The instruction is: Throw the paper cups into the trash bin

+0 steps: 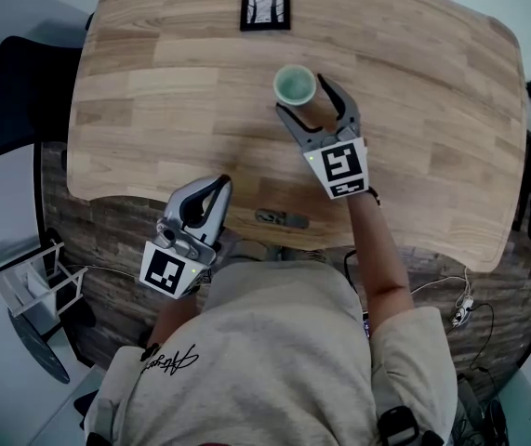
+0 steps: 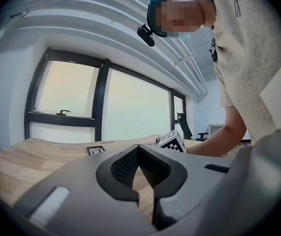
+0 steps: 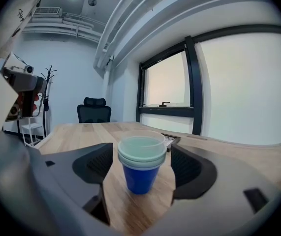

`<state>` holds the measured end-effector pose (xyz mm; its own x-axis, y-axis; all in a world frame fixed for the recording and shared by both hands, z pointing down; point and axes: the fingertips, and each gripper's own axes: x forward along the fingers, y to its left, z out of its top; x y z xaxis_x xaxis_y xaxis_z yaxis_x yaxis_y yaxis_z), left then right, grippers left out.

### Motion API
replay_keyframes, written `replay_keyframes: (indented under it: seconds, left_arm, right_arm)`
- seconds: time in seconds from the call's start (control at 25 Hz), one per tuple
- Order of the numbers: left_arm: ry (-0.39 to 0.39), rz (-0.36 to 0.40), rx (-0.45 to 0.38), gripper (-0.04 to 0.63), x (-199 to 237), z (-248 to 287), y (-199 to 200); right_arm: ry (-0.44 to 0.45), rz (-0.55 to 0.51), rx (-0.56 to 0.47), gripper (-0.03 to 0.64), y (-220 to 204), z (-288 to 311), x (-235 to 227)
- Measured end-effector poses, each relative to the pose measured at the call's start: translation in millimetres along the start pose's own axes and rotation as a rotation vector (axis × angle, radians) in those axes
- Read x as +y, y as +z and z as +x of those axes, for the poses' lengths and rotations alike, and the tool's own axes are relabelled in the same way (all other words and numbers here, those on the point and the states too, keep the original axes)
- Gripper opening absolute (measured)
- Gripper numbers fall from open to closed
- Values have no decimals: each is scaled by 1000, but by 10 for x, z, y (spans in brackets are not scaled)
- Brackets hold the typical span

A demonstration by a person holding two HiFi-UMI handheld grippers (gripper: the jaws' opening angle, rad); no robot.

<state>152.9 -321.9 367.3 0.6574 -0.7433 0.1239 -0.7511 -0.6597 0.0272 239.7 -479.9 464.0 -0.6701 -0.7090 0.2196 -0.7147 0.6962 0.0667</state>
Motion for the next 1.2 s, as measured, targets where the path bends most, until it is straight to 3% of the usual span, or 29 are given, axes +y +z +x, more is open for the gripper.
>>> replay_keyframes:
  seconds: [1.2]
  left_arm:
    - [-8,-20,13,3,-8,71,-15]
  right_arm:
    - [52,106,113,334,-334,242,-42]
